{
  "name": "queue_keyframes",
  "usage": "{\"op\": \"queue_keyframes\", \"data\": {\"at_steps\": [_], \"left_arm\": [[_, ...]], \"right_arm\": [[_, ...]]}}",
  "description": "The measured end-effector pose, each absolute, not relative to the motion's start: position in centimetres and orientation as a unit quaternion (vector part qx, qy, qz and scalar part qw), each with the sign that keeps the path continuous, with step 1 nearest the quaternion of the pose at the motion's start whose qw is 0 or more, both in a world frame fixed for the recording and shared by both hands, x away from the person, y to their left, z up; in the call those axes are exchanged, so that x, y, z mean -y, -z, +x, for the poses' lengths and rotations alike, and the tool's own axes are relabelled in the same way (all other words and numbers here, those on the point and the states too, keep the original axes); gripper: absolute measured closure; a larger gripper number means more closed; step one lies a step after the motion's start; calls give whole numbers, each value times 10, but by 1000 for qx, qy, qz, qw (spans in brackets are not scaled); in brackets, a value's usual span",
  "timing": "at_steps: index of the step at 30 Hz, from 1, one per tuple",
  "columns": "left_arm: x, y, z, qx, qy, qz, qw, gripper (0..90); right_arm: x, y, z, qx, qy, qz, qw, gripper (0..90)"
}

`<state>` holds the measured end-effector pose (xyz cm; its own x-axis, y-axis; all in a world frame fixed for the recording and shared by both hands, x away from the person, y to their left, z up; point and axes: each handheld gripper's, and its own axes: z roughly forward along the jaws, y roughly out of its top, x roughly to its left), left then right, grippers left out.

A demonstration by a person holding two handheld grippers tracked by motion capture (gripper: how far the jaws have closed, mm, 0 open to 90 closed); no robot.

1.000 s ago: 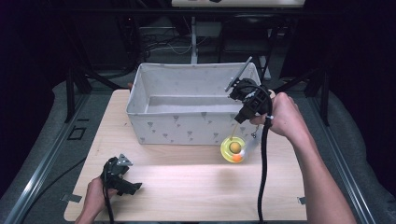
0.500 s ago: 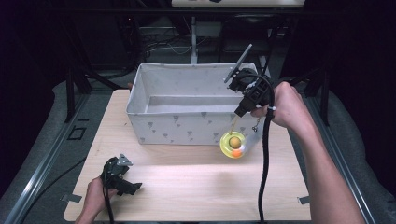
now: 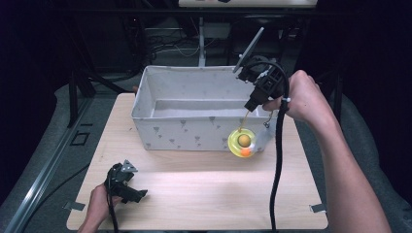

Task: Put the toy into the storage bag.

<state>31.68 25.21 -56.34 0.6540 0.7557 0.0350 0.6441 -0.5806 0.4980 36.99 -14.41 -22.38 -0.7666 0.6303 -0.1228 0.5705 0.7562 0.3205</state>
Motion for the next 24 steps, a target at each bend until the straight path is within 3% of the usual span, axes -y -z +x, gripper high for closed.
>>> {"op": "queue_keyframes", "data": {"at_steps": [24], "left_arm": [[-253, 563, 317, -400, -122, 880, 228, 7]], "right_arm": [[141, 179, 385, -923, -130, 337, 135, 884]]}}
